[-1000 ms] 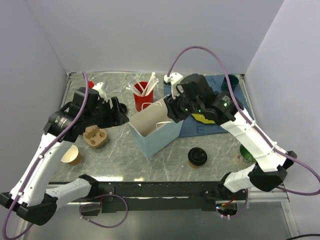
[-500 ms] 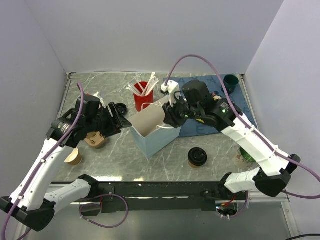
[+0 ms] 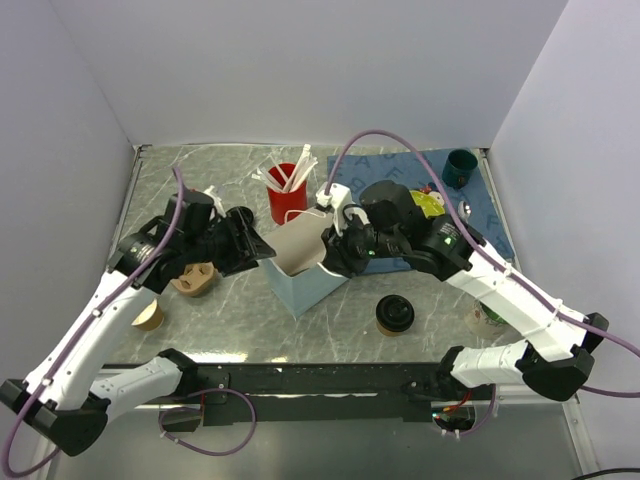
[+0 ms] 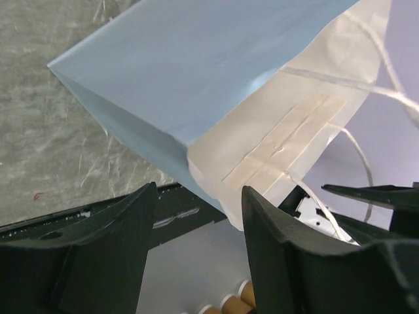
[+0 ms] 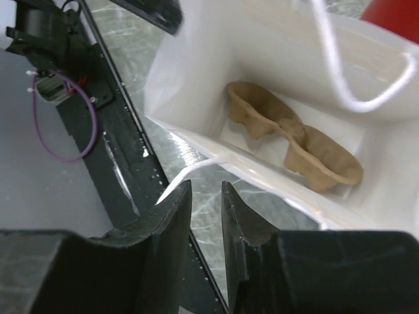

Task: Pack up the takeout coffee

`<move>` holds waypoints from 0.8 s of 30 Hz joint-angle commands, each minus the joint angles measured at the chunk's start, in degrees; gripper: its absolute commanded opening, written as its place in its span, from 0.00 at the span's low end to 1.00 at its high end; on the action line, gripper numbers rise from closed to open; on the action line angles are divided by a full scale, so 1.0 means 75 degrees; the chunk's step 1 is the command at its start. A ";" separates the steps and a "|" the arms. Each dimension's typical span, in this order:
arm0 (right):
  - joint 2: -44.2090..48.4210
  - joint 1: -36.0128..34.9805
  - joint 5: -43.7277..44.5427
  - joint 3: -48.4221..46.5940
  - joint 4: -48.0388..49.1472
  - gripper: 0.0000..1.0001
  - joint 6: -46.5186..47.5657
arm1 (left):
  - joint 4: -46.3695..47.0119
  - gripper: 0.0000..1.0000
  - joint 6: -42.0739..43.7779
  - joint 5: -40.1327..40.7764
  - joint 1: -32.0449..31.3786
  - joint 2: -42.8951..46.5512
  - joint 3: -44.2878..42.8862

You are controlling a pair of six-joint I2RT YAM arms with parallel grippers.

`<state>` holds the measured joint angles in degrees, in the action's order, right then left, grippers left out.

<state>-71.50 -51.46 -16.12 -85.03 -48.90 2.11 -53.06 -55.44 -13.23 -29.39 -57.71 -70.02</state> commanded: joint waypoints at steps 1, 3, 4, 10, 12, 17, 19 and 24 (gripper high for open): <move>0.0182 -0.0286 0.0087 0.0099 0.0497 0.31 -0.0467 | -0.0401 0.59 -0.0038 0.0275 -0.0382 -0.0297 -0.0507; 0.0194 -0.0415 0.0133 0.0170 0.0625 0.31 -0.0632 | -0.0461 0.59 0.0021 0.0416 -0.0569 -0.0379 -0.0613; 0.0194 -0.0462 0.0180 0.0240 0.0742 0.30 -0.0691 | -0.0438 0.57 0.0033 0.0417 -0.0628 -0.0414 -0.0625; 0.0101 -0.0673 0.0193 0.0159 0.0943 0.31 -0.0867 | -0.0578 0.23 0.0581 0.0767 -0.0722 -0.0672 -0.1033; 0.0100 -0.0732 -0.0018 0.0042 0.0861 0.34 -0.0692 | -0.0601 0.16 0.1305 0.0850 -0.0722 -0.0695 -0.1187; 0.0510 -0.0744 0.0333 -0.0416 0.0930 0.41 -0.0143 | -0.0357 0.01 0.2434 0.0699 -0.0722 -0.0287 -0.1083; 0.0604 -0.0744 0.0333 -0.0556 0.1001 0.41 0.0058 | -0.0169 0.01 0.2716 0.0605 -0.0722 -0.0064 -0.0860; 0.0557 -0.0744 0.0158 -0.0125 0.1281 0.40 0.0456 | 0.0674 0.01 0.3033 0.0499 -0.0722 0.0792 -0.0228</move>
<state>-68.27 -56.75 -14.59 -86.37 -43.09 1.89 -54.52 -37.28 -8.62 -34.59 -56.40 -74.32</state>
